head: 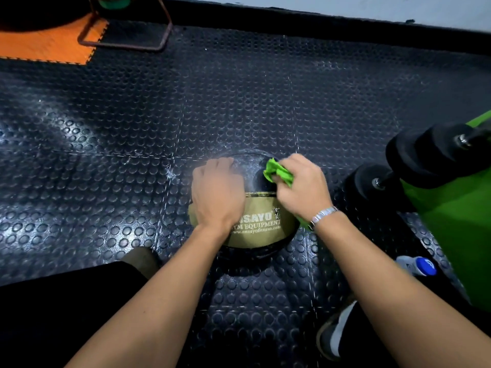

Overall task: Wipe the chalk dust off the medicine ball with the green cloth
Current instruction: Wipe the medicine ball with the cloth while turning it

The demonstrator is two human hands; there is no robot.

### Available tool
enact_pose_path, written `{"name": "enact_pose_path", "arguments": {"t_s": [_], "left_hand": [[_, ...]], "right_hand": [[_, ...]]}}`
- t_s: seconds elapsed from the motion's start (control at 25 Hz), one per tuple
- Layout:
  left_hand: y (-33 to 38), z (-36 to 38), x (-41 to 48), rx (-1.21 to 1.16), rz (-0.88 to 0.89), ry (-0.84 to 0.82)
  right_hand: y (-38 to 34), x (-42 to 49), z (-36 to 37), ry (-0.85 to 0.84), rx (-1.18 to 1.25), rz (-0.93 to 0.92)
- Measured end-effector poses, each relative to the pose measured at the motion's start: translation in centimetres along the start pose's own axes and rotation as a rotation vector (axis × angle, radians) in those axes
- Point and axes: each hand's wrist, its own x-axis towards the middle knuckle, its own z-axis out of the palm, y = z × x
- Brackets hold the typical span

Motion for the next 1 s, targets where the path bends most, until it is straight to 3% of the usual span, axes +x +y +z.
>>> {"name": "enact_pose_path", "arguments": {"t_s": [0.08, 0.24, 0.44, 0.6, 0.68, 0.8, 0.96, 1.0], "left_hand": [[0.3, 0.1, -0.3, 0.017, 0.021, -0.011], [-0.3, -0.2, -0.2, 0.004, 0.029, -0.013], [0.6, 0.2, -0.2, 0.031, 0.026, -0.023], [0.1, 0.0, -0.3, 0.010, 0.032, -0.009], [0.3, 0.1, -0.4, 0.015, 0.036, -0.015], [1.1, 0.5, -0.6, 0.029, 0.047, -0.018], [0.9, 0.6, -0.7, 0.018, 0.060, 0.000], [0.9, 0.6, -0.7, 0.010, 0.064, -0.004]], "right_hand": [[-2.1, 0.7, 1.1, -0.023, -0.029, 0.034], [-1.5, -2.6, -0.1, -0.168, 0.054, -0.228], [-2.5, 1.1, 0.5, -0.073, -0.065, 0.008], [-3.5, -1.7, 0.2, -0.211, 0.004, -0.251], [-1.9, -1.3, -0.6, -0.193, -0.018, -0.186], [-2.3, 2.6, 0.3, -0.115, -0.111, 0.080], [-2.8, 1.1, 0.0, -0.265, -0.024, -0.168], [-1.9, 0.5, -0.8, -0.275, -0.011, -0.158]]}}
